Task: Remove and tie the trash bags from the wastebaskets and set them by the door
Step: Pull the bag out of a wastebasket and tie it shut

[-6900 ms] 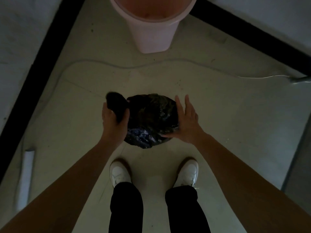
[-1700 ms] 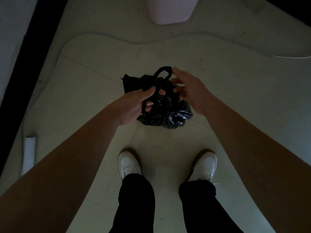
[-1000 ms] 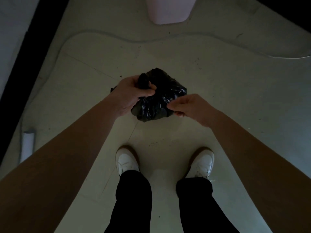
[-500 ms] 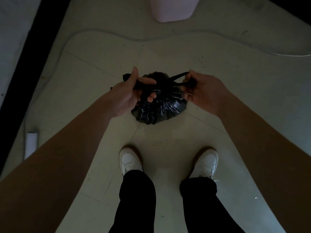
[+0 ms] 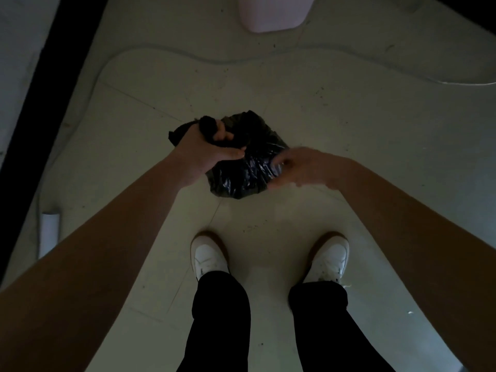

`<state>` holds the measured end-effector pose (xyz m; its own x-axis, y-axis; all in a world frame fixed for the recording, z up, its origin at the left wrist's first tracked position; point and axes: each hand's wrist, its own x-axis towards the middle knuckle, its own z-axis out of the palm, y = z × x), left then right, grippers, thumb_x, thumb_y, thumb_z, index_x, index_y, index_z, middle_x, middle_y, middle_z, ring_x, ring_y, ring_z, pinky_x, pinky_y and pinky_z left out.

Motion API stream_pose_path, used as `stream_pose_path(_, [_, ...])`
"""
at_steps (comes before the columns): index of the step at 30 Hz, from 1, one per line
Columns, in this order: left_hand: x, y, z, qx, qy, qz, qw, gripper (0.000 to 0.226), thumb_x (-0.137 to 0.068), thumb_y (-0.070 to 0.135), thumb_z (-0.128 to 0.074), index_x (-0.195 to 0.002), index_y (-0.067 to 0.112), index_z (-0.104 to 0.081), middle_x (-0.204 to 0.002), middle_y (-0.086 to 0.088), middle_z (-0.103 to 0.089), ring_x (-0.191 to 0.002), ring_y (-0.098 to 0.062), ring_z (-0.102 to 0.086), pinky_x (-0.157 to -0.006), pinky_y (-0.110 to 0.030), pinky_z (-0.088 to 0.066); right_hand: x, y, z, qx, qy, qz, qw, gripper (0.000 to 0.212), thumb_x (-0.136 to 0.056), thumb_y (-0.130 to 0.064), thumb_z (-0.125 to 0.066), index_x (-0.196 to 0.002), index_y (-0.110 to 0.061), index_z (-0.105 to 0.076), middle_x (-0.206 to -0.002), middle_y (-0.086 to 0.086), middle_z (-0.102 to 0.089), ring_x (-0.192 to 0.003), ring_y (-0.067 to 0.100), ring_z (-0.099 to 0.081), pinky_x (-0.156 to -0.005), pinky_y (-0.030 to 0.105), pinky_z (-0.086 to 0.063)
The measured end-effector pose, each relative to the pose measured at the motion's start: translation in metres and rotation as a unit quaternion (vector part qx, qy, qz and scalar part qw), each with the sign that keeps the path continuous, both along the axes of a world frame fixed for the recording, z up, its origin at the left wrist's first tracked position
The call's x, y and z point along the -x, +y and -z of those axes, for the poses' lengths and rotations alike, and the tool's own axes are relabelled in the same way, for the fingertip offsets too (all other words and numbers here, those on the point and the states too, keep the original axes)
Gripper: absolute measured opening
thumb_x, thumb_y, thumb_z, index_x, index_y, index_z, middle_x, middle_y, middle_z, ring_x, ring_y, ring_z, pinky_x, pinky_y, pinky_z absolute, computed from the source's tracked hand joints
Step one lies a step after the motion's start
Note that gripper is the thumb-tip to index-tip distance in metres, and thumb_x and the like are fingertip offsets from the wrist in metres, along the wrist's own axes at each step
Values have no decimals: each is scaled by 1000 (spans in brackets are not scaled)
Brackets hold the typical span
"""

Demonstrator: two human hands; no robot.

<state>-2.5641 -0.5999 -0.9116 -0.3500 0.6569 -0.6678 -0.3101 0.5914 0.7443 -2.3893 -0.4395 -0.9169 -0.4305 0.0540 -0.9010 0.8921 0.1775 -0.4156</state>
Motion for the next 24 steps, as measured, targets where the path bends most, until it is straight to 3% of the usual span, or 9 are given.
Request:
stream_pose_path(2, [5, 1, -9, 12, 54, 83, 995, 55, -71, -8, -80, -62, 21, -34, -92, -19, -64, -93, -21, -69, -94, -37, -50, 6, 3, 6, -138, 134, 15, 981, 89, -70, -27, -84, -146, -24, -39, -140, 9, -40, -123, 24, -48, -98, 33, -44])
stream_pose_path(5, [3, 10, -23, -8, 104, 134, 985, 53, -73, -10, -77, -64, 19, -33, -89, -18, -66, -86, -19, -66, -88, -30, -51, 21, -2, 11, -159, 302, -25, 939, 79, -70, -24, -73, -144, -21, -44, -141, 10, -46, -129, 25, -44, -110, 35, -35])
stream_pose_path(8, [-5, 13, -24, -19, 206, 78, 975, 46, -73, -12, -68, -64, 17, -34, -84, -17, -65, -79, -19, -62, -79, -29, -51, 30, -13, 8, -112, 288, 8, 951, 41, -81, -11, -74, -120, -13, -64, -109, -5, -63, -103, 11, -59, -86, 11, -41])
stream_pose_path(11, [-18, 8, -11, 7, 349, -36, 936, 31, -72, 1, -71, -70, 8, -41, -79, -21, -59, -74, -28, -55, -71, -34, -45, 27, -19, 12, -107, 262, 64, 957, 26, -82, -11, -75, -107, -13, -68, -100, 1, -68, -95, 18, -65, -86, 21, -48])
stream_pose_path(14, [-33, 8, -3, 64, 427, -89, 898, 25, -76, 12, -71, -79, 11, -47, -75, -3, -52, -66, -9, -45, -61, -13, -37, 25, -22, 12, -90, 251, 63, 962, 31, -80, -7, -75, -109, -15, -68, -101, 3, -67, -96, 21, -65, -89, 31, -50])
stream_pose_path(17, [-41, 13, -2, 126, 342, -134, 922, 16, -83, 13, -67, -94, 11, -56, -73, 12, -51, -65, -6, -48, -61, -3, -35, 19, -20, 13, -85, 234, 59, 967, 33, -80, -11, -76, -110, -21, -68, -101, -4, -67, -93, 13, -64, -89, 25, -49])
stream_pose_path(19, [-43, 16, -1, 121, 168, -203, 957, 10, -85, 7, -64, -91, 13, -58, -76, 4, -59, -73, -15, -58, -71, -23, -49, 14, -18, 12, -85, 225, 66, 968, 33, -80, -11, -75, -110, -24, -69, -100, -8, -70, -93, 9, -66, -88, 21, -48])
stream_pose_path(21, [-45, 16, -6, 92, 2, -267, 959, 15, -88, -1, -59, -86, 13, -61, -77, -4, -65, -71, -19, -63, -66, -31, -53, 10, -18, 12, -79, 210, 93, 970, 35, -80, -11, -74, -111, -27, -70, -99, -9, -71, -93, 7, -66, -87, 18, -47])
stream_pose_path(24, [-43, 12, -10, 52, -87, -301, 948, 21, -92, -3, -53, -97, 11, -68, -86, -4, -72, -72, -12, -71, -59, -22, -55, 8, -22, 10, -51, 189, 145, 970, 30, -83, -13, -71, -103, -36, -71, -91, -11, -70, -86, 4, -65, -82, 13, -47])
